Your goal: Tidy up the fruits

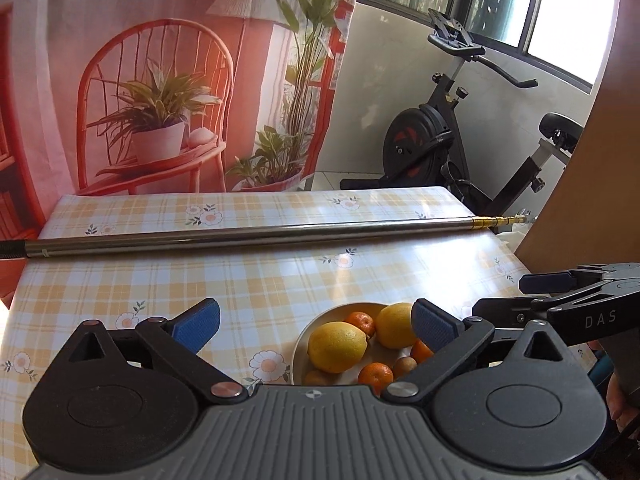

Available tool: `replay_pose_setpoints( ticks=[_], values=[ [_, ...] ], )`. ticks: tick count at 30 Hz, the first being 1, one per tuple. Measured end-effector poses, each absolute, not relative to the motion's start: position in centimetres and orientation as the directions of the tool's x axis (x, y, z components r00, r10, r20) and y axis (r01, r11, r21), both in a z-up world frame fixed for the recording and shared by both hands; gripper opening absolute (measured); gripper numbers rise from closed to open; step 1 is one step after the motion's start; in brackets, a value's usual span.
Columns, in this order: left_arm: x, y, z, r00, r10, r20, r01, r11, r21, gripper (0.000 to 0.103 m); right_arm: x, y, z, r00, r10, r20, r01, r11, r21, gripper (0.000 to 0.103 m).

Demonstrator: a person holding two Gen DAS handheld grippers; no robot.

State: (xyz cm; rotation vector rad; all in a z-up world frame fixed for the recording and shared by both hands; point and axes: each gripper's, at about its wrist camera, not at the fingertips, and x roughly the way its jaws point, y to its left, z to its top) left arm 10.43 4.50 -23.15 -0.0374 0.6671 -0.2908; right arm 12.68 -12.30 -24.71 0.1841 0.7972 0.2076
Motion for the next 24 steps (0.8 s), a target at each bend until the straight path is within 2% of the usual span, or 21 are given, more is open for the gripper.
replay_pose_setpoints(
  ticks=[6,16,19,24],
  values=[
    [8.9,3.8,-17.9,0.84,-0.278,-0.467,0.271,0.959,-0.084,0.103,10.3,-13.5,-18.8,0.795,0.221,-0.565,-0.116,0.969,0.217,0.103],
    [5.0,1.8,-10.9,0.941,-0.254,-0.225,0.253,0.967,-0.034,0.103,5.7,-16.1,-9.8,0.944,0.119,-0.307,-0.076,0.986,0.151,0.103],
    [4.1,0.9,-9.5,0.95,-0.25,-0.188,0.254,0.967,-0.001,0.103,4.4,-16.9,-8.2,0.964,0.089,-0.252,-0.056,0.989,0.133,0.103],
    [3.9,-0.1,-8.3,0.946,-0.27,-0.177,0.274,0.962,-0.001,0.103,2.9,-17.9,-6.4,0.977,0.066,-0.201,-0.04,0.991,0.13,0.103]
  ],
)
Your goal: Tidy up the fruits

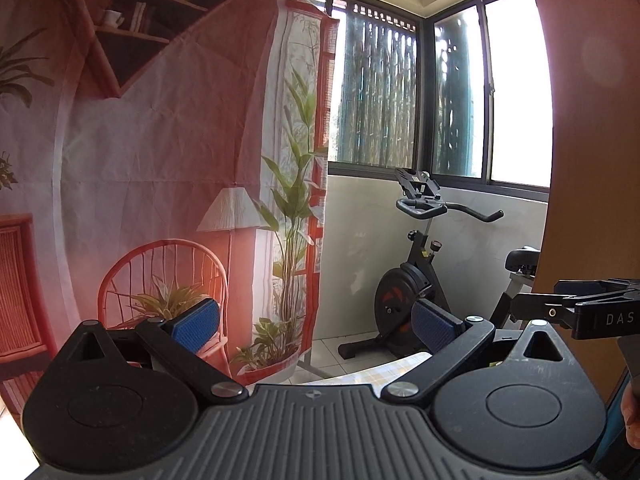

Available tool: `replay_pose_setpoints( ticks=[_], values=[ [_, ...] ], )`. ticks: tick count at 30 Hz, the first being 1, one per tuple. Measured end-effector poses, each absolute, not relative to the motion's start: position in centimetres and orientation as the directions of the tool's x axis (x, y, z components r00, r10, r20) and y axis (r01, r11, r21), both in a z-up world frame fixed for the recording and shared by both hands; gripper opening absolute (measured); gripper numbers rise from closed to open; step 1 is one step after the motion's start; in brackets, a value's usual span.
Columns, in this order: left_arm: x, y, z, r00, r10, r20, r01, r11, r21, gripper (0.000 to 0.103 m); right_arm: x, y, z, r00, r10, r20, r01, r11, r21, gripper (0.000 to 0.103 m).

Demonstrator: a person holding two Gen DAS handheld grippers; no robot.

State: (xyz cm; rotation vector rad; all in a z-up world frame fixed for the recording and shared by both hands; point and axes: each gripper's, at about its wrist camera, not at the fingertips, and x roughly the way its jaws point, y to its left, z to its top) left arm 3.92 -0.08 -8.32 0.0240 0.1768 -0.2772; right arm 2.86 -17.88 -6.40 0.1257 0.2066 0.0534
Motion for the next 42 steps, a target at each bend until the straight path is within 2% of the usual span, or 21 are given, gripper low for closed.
replay_pose_setpoints(
  ticks=[7,14,42],
  values=[
    [4.2,-0.1,-8.2,0.944,-0.277,-0.178,0.277,0.961,-0.024,0.103,1.9,-18.4,-5.8,0.983,0.034,-0.179,-0.011,0.992,0.126,0.103],
    [4.0,-0.5,-8.3,0.945,-0.269,-0.185,0.276,0.961,0.013,0.103,1.6,-19.1,-5.6,0.984,0.022,-0.179,0.003,0.99,0.14,0.103],
    [4.8,-0.6,-8.7,0.934,-0.263,-0.242,0.273,0.962,0.008,0.103,2.6,-18.7,-6.7,0.973,0.017,-0.23,0.019,0.988,0.154,0.103]
  ],
)
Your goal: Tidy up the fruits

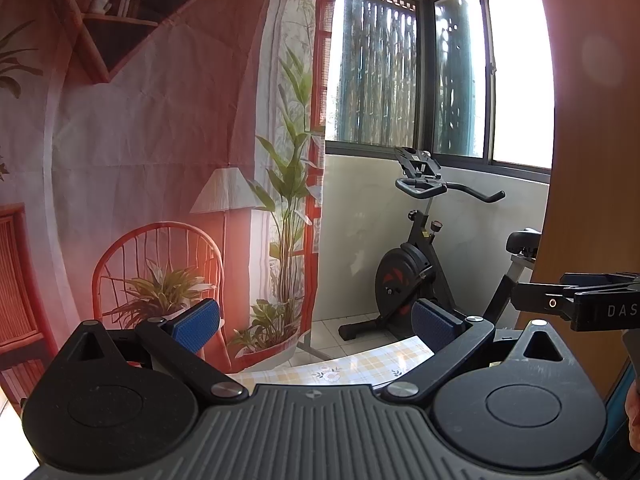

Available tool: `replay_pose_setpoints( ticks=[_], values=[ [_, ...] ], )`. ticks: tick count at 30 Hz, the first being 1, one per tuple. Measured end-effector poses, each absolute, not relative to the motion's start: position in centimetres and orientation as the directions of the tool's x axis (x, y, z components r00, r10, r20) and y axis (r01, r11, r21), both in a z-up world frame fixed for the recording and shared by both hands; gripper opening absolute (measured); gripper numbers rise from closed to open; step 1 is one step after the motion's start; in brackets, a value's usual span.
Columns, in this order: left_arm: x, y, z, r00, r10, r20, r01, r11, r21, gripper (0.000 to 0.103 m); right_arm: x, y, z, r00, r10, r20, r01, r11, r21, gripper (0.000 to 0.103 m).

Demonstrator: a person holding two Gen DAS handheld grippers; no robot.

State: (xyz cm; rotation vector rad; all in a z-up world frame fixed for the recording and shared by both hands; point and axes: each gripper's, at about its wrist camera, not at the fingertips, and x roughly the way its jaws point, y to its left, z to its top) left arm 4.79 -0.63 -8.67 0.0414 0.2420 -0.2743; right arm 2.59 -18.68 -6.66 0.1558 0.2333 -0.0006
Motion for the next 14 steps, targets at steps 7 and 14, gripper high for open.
replay_pose_setpoints(
  ticks=[7,14],
  values=[
    [4.95,-0.65,-8.77,0.932,-0.261,-0.25,0.271,0.963,0.007,0.103,2.8,-18.58,-7.03,0.971,0.02,-0.238,0.019,0.987,0.157,0.103],
    [5.35,-0.42,-8.96,0.929,-0.264,-0.259,0.271,0.963,-0.01,0.103,2.9,-18.64,-7.15,0.97,0.022,-0.243,0.018,0.987,0.16,0.103]
  ],
)
